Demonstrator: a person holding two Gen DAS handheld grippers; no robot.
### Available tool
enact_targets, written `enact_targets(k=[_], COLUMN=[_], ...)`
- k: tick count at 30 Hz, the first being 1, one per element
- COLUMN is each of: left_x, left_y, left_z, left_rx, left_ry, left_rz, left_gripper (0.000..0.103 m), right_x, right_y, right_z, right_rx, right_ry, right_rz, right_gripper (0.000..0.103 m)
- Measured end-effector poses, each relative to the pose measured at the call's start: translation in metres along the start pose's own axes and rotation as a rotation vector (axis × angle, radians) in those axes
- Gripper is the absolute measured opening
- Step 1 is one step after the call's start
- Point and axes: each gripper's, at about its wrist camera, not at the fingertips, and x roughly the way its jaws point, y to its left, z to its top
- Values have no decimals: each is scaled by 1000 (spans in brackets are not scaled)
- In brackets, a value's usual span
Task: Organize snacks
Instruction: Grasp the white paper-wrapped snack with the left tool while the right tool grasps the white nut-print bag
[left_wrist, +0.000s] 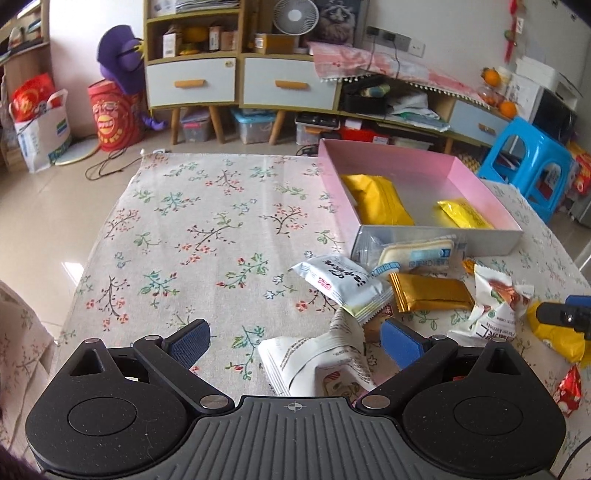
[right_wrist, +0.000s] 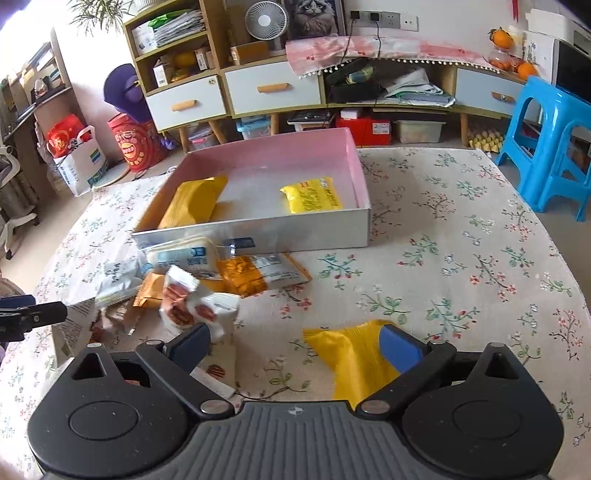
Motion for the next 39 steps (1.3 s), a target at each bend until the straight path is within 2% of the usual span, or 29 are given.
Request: enact_targets(k=[8,20,22,28,31,35,36,39], left_x=[13,35,36,33,32,32,32,30], left_y=[3,3,4,3,5,5,5,3], left_z=[-3,-16,-18,-18,-17,-17,-17,-17], left_rx=[-60,-178,-195,-201,-206,-206,-204,-196], left_ry=[54,170,172,151,147,148,148,145], left_rz=[-83,-75,-65,-30,-29,-25,-22,-14], left_gripper=[99,97,94,79,70,69,68,67], right_x=[1,24,27,36,38,41,41,40], right_y=[26,64,66,67,65,61,60,60], right_z=[1,-6,-7,-8,-9,-9,-9,-8], right_rx=[-42,-125,-130,-138,-131,-108,-100,-89], right_ry=[-21,6,4,-1,-4,8,12,29], right_rz=[65,108,105,96,63,60,71,81], right_gripper=[92,90,89,80,73,52,45,44])
